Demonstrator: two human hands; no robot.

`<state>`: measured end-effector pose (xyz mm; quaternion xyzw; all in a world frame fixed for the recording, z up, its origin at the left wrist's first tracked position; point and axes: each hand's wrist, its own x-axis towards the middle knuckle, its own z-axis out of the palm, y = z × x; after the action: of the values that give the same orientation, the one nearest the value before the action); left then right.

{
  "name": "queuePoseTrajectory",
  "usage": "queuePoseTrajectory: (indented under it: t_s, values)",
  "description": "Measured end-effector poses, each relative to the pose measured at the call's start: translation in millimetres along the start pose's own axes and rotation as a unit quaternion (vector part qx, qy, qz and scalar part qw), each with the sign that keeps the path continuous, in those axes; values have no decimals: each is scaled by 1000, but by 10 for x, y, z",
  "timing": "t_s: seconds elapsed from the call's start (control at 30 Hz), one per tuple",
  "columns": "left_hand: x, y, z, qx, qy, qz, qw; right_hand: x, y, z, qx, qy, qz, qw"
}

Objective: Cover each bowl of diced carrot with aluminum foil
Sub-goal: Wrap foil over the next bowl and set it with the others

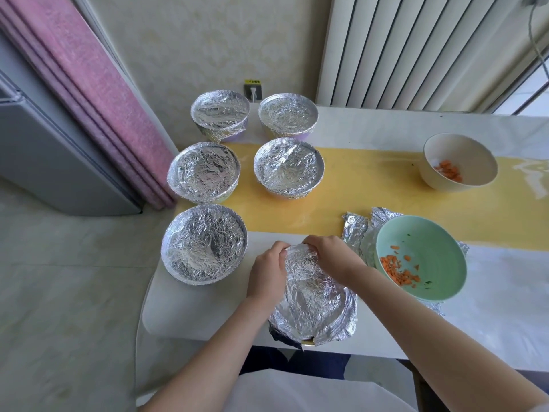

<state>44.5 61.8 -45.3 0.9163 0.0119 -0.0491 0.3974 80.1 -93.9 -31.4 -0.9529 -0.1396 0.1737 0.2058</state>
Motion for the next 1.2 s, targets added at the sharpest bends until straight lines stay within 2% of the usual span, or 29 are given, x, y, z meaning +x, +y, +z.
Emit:
queuePoseTrajectory:
  t_s: [0.23,0.37,0.47,0.77,0.87,1.0,1.2]
  values:
    - [40,-12,-34,-18,13,-9,1000,4,-161,2,-80,-9,-34,996]
    - [22,-11,-43,-20,21,-8,1000,72,-198,-13,-103,-14,-12,995]
    - [28,-18,-46,-13,25,-6,1000,112,-215,-26,-99,-26,-5,995]
    - [19,-41,-56,-33,23,-21,999,59,-114,13,8,-5,46,999]
    - [36,1,-64,-27,-2,-18,999,47,-111,10,-4,1,55,998]
    - [80,-29,-90,-16,-22,-22,999,29,-202,-42,-55,-29,49,997]
    - [90,26,-142,-4,14,-7,1000,121,-310,-73,-80,-29,26,996]
